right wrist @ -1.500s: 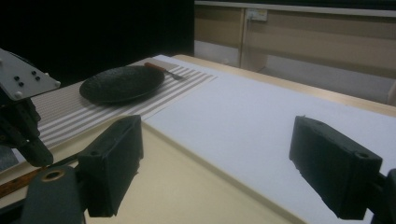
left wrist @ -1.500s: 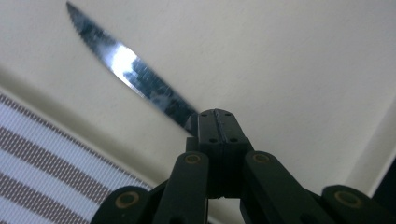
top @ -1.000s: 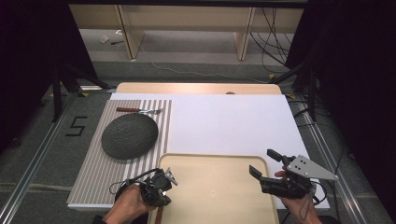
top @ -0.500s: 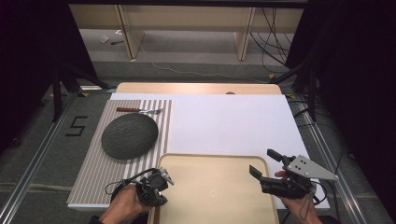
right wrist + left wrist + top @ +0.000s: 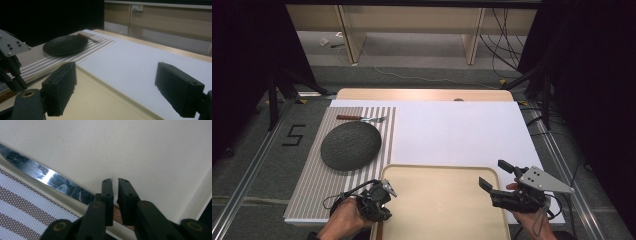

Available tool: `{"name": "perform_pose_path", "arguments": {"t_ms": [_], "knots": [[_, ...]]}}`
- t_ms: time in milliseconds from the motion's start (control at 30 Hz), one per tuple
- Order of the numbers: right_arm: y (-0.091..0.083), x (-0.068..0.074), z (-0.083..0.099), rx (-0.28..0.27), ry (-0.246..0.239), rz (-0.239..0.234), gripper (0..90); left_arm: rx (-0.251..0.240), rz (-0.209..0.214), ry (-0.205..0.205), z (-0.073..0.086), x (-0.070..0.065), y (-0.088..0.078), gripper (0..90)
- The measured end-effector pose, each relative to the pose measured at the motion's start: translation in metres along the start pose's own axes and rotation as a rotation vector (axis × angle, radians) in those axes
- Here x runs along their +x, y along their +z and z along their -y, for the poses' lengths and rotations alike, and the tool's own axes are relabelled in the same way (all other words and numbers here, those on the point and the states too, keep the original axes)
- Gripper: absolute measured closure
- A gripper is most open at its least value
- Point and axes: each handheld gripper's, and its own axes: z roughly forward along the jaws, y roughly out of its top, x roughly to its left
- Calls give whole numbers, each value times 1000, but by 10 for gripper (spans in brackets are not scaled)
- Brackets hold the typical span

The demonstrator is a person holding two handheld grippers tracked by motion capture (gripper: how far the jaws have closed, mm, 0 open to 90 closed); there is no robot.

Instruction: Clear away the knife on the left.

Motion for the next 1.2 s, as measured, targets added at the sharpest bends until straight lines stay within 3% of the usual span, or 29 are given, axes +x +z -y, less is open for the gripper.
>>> {"name": "perform_pose_path", "arguments": {"t_ms": [33, 167, 200, 267, 300, 367, 500, 667, 700, 733, 900, 933, 1033, 1200], "knots": [[0, 0, 0, 1, 0, 0, 184, -14, -3, -4, 0, 0, -1, 728], [0, 0, 0, 0, 0, 0, 184, -59, -6, -27, 0, 1, -3, 541], [0, 0, 0, 0, 0, 0, 184, -75, -10, -31, 0, 2, -4, 541], [0, 0, 0, 0, 0, 0, 184, -99, -20, -49, -1, 2, -4, 394], [0, 0, 0, 0, 0, 0, 184, -110, -28, -55, -1, 2, -5, 394], [0, 0, 0, -1, 0, 0, 184, -139, -27, -72, -1, 2, -7, 285], [0, 0, 0, -1, -1, -1, 184, -212, -24, -90, -2, 3, -12, 205], [0, 0, 0, 0, -1, -1, 184, -324, -39, -102, -1, 4, -20, 186], [0, 0, 0, -1, -1, -1, 184, -384, -48, -93, 0, 4, -24, 184], [0, 0, 0, 0, -1, -1, 184, -384, -48, -93, 0, 4, -24, 184], [0, 0, 0, 0, 0, -1, 184, -563, -63, -102, 5, 4, -37, 171], [0, 0, 0, 2, 2, -1, 184, -563, -63, -102, 5, 4, -37, 165], [0, 0, 0, -1, 0, -1, 185, -644, -75, -95, 9, 5, -42, 156], [0, 0, 0, 1, 3, -1, 184, -718, -90, -82, 12, 5, -46, 154]]}}
